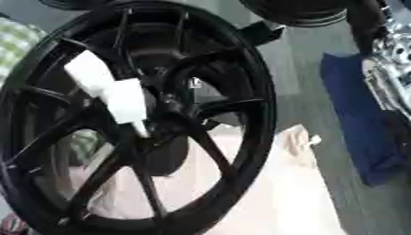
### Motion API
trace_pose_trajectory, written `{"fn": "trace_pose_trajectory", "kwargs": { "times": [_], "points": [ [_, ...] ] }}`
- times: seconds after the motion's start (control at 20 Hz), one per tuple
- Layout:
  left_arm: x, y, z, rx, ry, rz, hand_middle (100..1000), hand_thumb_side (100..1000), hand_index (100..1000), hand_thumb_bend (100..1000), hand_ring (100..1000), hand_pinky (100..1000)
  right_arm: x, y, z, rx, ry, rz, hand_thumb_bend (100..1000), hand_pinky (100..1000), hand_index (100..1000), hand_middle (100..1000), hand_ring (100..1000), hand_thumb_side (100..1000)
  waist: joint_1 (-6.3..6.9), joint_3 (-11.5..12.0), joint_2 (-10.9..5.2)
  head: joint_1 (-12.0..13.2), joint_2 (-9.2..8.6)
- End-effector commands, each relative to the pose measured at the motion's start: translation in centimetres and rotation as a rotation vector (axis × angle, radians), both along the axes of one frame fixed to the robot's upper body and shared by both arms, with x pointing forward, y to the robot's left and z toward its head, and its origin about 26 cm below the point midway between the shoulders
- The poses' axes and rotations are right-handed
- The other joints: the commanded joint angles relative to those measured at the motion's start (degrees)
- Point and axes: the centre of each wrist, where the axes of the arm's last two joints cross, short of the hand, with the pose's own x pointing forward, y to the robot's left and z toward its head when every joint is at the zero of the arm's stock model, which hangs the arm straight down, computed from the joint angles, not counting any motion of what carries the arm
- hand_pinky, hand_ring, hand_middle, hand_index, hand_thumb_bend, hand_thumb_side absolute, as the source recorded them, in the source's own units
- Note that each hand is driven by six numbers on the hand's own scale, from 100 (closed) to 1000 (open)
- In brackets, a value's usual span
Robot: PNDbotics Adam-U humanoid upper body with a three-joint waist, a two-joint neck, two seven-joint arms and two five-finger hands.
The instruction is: Pull the pin out of the wheel hub.
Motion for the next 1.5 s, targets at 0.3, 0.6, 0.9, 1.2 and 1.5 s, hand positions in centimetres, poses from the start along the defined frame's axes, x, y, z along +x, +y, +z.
{"fn": "trace_pose_trajectory", "kwargs": {
  "times": [0.3, 0.6, 0.9, 1.2, 1.5],
  "points": [
    [-0.8, 0.8, 0.9, 0.019, -0.023, 0.022, 741, 655, 834, 535, 806, 791, -0.4, -0.3, 1.1, -0.019, -0.032, -0.004, 100, 897, 712, 750, 832, 734, 0.1, 0.1, -1.83, 0.0, 0.37],
    [-2.0, 0.0, 0.4, 0.138, -0.062, 0.043, 766, 635, 850, 564, 818, 810, -0.4, -0.4, 1.1, -0.022, -0.031, -0.007, 100, 896, 712, 750, 832, 734, 0.1, 0.2, -1.9, 0.5, 0.12],
    [-4.0, -2.6, -1.0, 0.339, -0.174, 0.074, 815, 596, 879, 632, 842, 845, -0.4, -0.2, 1.2, -0.029, -0.028, 0.001, 100, 896, 712, 750, 833, 735, 0.12, 0.1, -1.83, 0.9, -0.27],
    [-4.2, -3.9, -2.3, 0.469, -0.264, 0.108, 840, 559, 892, 676, 857, 862, -0.3, -0.2, 1.2, -0.034, -0.024, 0.004, 100, 897, 711, 750, 833, 739, 0.12, 0.0, -1.56, 1.7, -0.09],
    [-3.1, -5.0, -2.4, 0.487, -0.286, 0.091, 844, 543, 900, 685, 858, 862, -0.3, -0.1, 1.1, -0.035, -0.02, 0.01, 100, 897, 711, 750, 833, 740, -0.01, 0.1, -1.58, 1.8, -0.59]
  ]
}}
